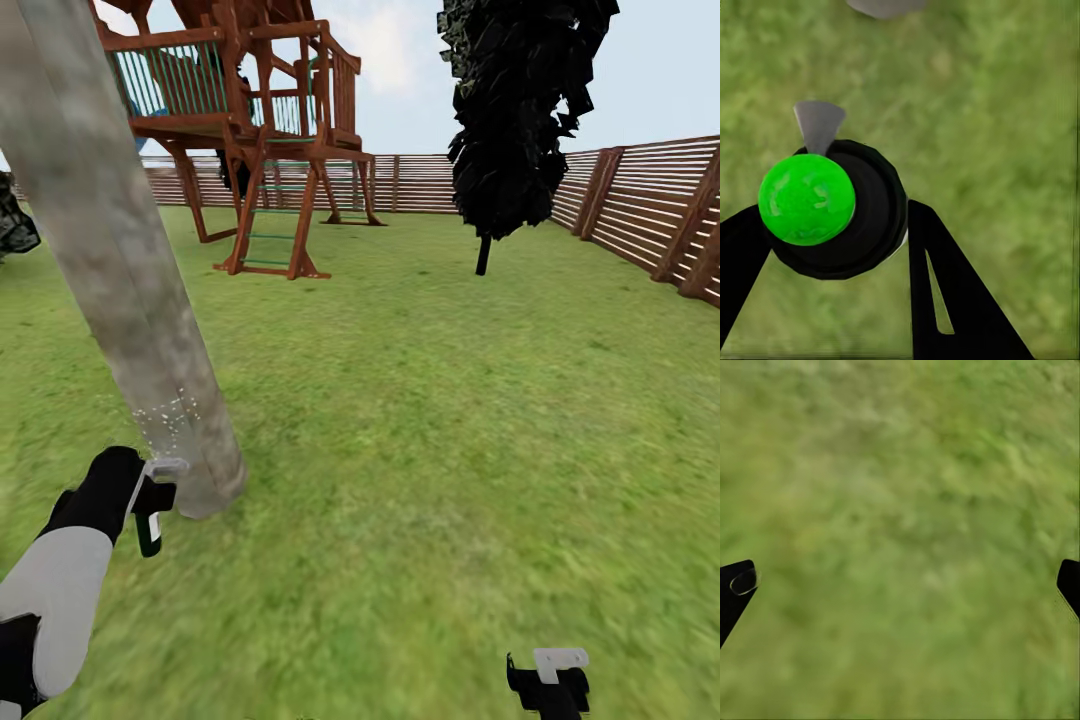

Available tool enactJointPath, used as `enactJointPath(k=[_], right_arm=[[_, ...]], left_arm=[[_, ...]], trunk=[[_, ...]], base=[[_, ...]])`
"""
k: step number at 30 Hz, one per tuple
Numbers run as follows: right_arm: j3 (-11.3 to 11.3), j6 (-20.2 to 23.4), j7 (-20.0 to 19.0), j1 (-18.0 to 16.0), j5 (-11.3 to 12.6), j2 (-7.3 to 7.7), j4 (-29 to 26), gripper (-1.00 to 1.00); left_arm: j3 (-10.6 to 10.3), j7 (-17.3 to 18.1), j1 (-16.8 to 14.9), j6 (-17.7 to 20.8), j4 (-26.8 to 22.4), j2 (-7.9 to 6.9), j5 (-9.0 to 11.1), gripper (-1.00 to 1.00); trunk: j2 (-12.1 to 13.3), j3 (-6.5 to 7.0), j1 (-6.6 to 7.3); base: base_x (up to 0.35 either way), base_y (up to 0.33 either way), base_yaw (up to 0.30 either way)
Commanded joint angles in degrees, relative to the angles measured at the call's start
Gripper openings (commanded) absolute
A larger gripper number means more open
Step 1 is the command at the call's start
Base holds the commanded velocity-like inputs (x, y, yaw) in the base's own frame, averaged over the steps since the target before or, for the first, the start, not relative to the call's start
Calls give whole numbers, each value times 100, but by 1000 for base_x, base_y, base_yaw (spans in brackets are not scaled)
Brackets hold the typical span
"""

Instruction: In the garden, pick up the pesticide atomizer on the floor and spray pesticide onto both trees until each tree trunk is fully covered.

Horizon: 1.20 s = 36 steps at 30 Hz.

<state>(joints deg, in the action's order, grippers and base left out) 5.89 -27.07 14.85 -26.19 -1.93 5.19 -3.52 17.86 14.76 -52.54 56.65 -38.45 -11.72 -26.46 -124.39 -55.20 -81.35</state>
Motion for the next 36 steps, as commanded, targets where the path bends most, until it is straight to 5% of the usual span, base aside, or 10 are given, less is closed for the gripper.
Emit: enactJointPath(k=[1, 31, 36], right_arm=[[0, 0, -1, 0, 0, 0, 0, 100], [0, 0, -9, 0, -1, 0, 1, 100], [0, 0, -7, 0, 0, 0, -3, 100]], left_arm=[[2, 0, 2, 1, -5, 6, -11, -100], [56, -4, 55, -5, 73, 35, -17, -100], [189, -1, 239, -22, 75, -30, -20, -100]], trunk=[[0, 0, 0], [0, 0, 0], [0, 0, 0]], base=[[3, -276, 274], [179, -247, 91], [14, -123, 127]])
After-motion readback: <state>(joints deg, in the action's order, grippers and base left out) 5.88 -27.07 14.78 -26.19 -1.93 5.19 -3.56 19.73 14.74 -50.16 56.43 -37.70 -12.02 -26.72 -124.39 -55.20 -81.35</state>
